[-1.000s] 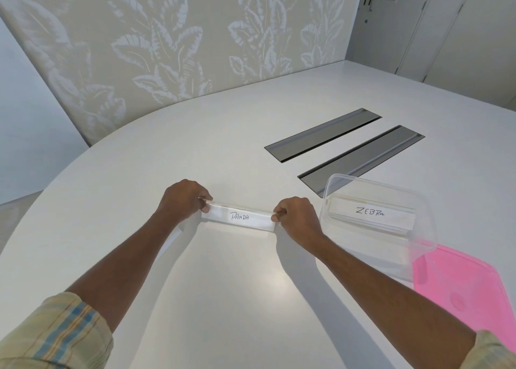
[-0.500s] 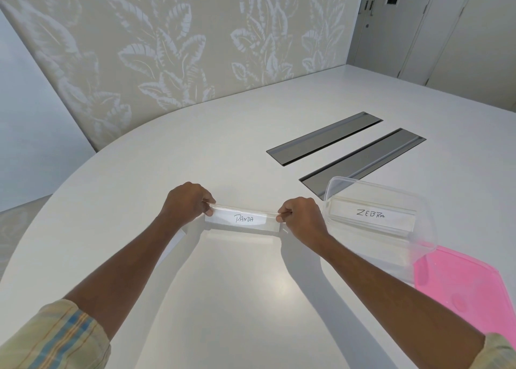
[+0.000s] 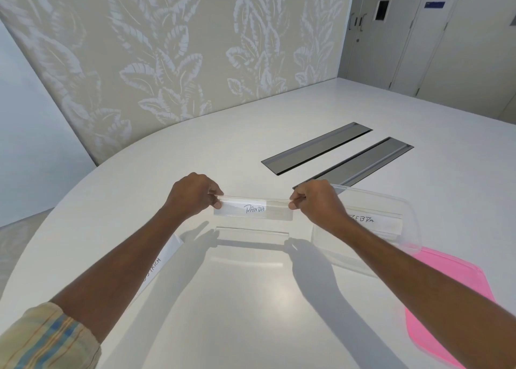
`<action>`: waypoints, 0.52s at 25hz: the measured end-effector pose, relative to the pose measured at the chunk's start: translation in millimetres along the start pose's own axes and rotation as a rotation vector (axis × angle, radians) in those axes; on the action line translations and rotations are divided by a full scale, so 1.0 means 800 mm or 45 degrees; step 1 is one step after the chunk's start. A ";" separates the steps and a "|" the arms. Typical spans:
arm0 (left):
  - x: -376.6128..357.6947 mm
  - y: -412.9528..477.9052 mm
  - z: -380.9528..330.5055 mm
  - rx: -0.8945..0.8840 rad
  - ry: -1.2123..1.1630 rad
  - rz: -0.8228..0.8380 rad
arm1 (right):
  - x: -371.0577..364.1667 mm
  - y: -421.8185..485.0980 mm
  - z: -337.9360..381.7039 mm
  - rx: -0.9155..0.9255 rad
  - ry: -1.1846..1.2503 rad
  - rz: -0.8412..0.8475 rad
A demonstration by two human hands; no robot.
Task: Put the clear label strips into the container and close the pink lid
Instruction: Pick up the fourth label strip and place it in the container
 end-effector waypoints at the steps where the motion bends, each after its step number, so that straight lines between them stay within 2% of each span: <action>1: 0.006 -0.003 -0.014 -0.020 -0.005 -0.007 | 0.015 -0.001 -0.004 0.004 -0.013 -0.015; 13: 0.014 -0.024 -0.200 -0.284 -0.025 -0.053 | 0.172 -0.075 -0.087 -0.098 -0.127 -0.172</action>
Point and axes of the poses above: each hand's wrist, its own y-axis towards the middle knuckle, its own x-axis out of the back of the hand, z = x × y, the point moved 6 cm from there along y, towards the middle knuckle, and after that the axes turned 13 degrees about x, right-handed, at the moved point
